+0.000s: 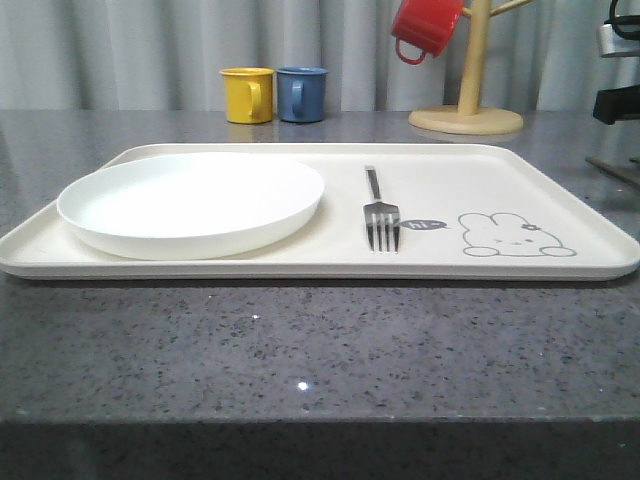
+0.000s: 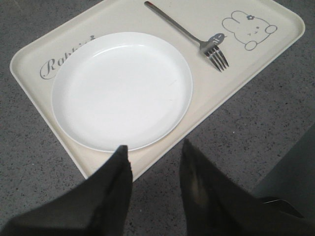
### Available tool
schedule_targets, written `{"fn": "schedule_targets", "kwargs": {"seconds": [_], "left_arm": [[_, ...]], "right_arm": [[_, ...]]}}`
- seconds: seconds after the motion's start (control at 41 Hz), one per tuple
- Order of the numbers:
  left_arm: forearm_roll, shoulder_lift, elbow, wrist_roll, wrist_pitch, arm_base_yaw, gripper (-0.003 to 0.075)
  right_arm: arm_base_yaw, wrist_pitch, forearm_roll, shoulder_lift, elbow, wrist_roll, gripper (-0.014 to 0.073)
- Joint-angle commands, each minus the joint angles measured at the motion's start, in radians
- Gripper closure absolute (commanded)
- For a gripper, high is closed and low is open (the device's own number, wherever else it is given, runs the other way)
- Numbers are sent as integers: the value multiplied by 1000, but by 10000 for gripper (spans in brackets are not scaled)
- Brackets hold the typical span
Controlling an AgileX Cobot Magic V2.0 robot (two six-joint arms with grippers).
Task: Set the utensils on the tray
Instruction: 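Lift the right gripper and reach to the steel chopsticks, then place the chopsticks with the right gripper next to the fork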
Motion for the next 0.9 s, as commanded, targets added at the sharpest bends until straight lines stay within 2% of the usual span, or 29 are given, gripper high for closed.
{"fn": "schedule_targets", "kwargs": {"seconds": [0.0, 0.073, 0.146, 0.293, 0.391, 0.537, 0.708, 0.879], "left_arm": [[-1, -3, -25, -9, -69, -9, 490], [-1, -3, -25, -9, -69, -9, 490], [-1, -3, -25, -9, -69, -9, 490], [-1, -3, -25, -9, -69, -9, 490], [-1, -3, -25, -9, -69, -9, 490], [-1, -3, -25, -9, -69, -9, 490], [-1, -3, -25, -9, -69, -9, 490], [-1, -3, -25, -9, -69, -9, 490]], "right_arm": [[-7, -13, 2, -25, -24, -12, 465], [-7, -9, 6, -25, -25, -12, 546], [-7, 12, 12, -26, -35, -12, 576], [23, 83, 34, -49, -74, -12, 577], [83, 116, 58, -82, -90, -12, 577], [176, 122, 164, -100, -93, -3, 577], [260, 57, 265, -100, -93, 78, 577], [317, -29, 280, -100, -93, 163, 577]]}}
